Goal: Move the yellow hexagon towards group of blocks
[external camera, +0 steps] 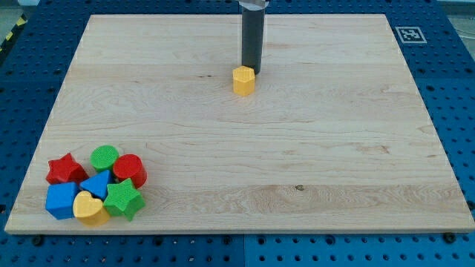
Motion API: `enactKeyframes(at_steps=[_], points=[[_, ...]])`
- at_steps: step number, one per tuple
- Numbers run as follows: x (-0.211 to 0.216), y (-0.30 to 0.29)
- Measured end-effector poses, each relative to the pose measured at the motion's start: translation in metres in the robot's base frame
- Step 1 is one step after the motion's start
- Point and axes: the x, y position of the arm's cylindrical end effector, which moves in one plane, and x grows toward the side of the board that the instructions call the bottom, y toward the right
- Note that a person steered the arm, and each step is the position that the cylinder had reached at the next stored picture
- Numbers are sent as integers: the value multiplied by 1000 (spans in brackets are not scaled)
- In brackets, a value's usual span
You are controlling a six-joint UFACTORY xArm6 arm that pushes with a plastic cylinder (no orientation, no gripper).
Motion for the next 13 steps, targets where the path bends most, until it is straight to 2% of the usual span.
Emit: enactKeyframes(at_steps=[6, 10, 11, 12, 13], points=[[73, -1], [80, -13], [58, -14], [54, -22], [67, -35]])
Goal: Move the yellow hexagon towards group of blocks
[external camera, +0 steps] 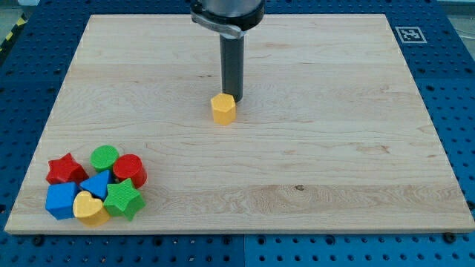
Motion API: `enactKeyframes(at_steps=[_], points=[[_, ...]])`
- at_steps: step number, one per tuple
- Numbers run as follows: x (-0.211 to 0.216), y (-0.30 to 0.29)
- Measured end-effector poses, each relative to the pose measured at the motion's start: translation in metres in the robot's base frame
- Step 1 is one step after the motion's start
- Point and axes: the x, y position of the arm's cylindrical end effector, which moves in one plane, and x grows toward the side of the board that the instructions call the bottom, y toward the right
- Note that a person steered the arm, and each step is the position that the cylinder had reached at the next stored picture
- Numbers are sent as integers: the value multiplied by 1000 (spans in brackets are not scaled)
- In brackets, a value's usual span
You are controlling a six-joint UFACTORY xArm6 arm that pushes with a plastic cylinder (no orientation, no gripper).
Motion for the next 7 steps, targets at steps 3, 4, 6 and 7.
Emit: enactKeyframes(at_steps=[3, 4, 6, 7], points=[[51, -17], [70, -22], [103, -32], [118, -32]])
